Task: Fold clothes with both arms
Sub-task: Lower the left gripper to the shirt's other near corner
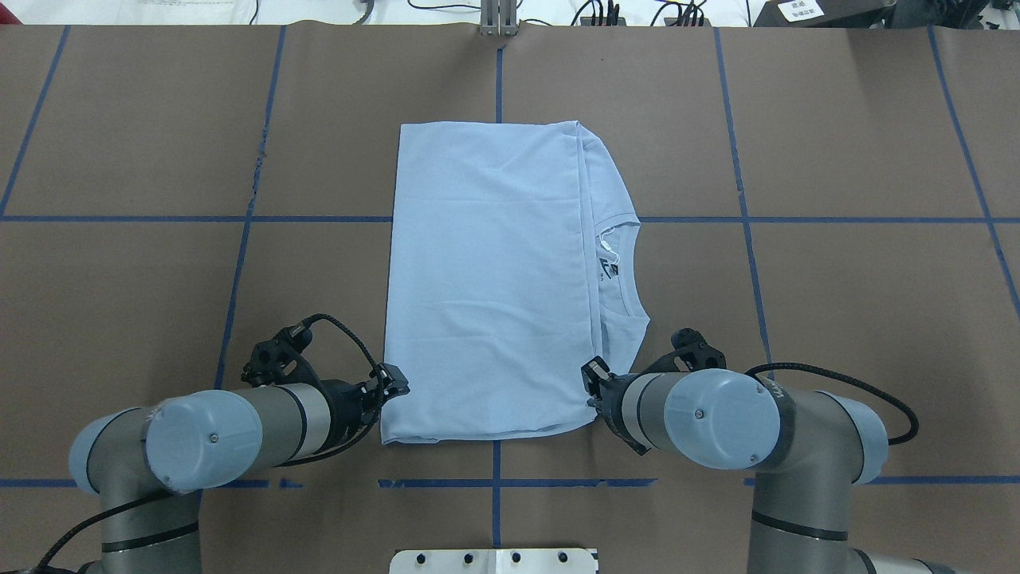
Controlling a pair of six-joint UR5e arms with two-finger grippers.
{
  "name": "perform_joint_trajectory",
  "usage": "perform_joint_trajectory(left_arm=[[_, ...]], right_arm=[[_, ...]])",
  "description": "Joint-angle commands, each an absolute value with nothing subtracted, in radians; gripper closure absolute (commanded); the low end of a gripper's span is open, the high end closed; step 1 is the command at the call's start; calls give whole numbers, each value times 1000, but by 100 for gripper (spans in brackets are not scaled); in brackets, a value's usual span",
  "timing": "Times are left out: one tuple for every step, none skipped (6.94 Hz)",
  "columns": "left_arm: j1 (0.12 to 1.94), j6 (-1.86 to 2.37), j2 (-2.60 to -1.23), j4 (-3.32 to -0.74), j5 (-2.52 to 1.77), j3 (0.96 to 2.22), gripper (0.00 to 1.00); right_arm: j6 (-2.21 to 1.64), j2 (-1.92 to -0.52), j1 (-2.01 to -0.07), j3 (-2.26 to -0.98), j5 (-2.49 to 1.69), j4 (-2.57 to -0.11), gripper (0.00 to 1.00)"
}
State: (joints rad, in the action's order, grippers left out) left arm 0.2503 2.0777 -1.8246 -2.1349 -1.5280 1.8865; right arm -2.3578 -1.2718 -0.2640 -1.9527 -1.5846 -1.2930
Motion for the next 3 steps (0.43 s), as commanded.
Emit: perform_joint_trajectory(left_arm=[[233, 2085, -1825, -2132, -1525, 1884, 36], [221, 2085, -1825, -2091, -1525, 1884, 36], [209, 2086, -1828, -2027, -1526, 1896, 36]], right_arm=[[-2358, -1270, -264, -1954, -1585, -1292, 100], [-2358, -1270, -264, -1956, -1585, -1293, 100], [-2358, -1270, -264, -1956, -1585, -1293, 100]])
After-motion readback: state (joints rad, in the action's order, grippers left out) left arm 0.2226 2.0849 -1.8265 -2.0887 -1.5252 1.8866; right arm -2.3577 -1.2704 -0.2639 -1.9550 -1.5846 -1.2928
